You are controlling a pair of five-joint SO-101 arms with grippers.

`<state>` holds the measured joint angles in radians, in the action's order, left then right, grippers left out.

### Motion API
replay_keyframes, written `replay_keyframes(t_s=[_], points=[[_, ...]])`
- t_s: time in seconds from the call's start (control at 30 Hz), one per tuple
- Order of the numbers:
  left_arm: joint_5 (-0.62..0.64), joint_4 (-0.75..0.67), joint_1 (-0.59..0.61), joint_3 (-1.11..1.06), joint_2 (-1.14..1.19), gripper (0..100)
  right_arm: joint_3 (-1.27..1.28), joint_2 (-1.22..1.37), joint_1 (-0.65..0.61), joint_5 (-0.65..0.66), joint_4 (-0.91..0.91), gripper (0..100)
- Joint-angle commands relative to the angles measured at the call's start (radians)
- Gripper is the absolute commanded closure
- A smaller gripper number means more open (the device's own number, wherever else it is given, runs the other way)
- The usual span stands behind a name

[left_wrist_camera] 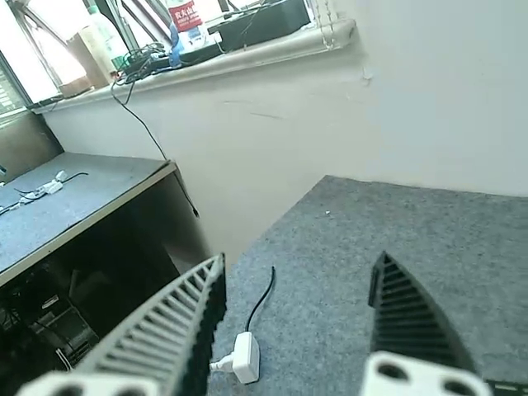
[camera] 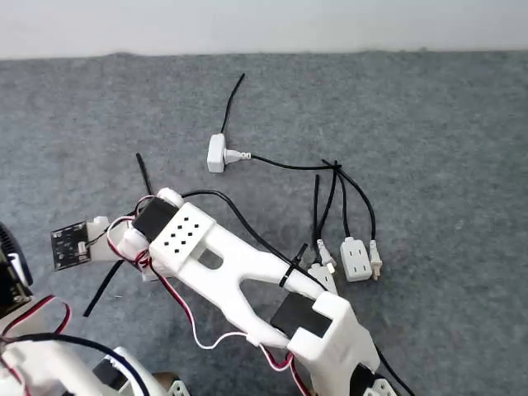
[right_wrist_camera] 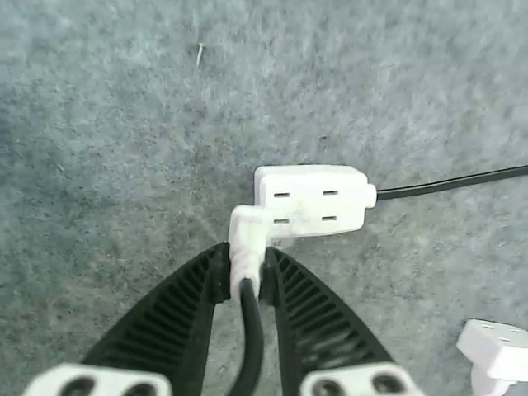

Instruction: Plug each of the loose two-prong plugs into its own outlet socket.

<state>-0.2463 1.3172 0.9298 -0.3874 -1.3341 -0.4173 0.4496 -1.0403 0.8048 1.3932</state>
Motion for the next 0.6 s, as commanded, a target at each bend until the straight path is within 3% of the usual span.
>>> replay_keyframes(t_s=[0.0, 0.2, 0.57], points=[[0.012, -0.017, 0.003, -0.028, -0.008, 72, -0.064, -0.008, 0.008, -0.025, -0.018, 98.9], [0.072, -0.195, -0.092, -0.186, -0.009, 72, -0.089, -0.005, 0.007, 0.017, -0.039, 98.9], [0.018, -0.212, -0.071, -0.340, -0.009, 72, -0.101, 0.030, -0.012, -0.018, -0.042, 98.9]])
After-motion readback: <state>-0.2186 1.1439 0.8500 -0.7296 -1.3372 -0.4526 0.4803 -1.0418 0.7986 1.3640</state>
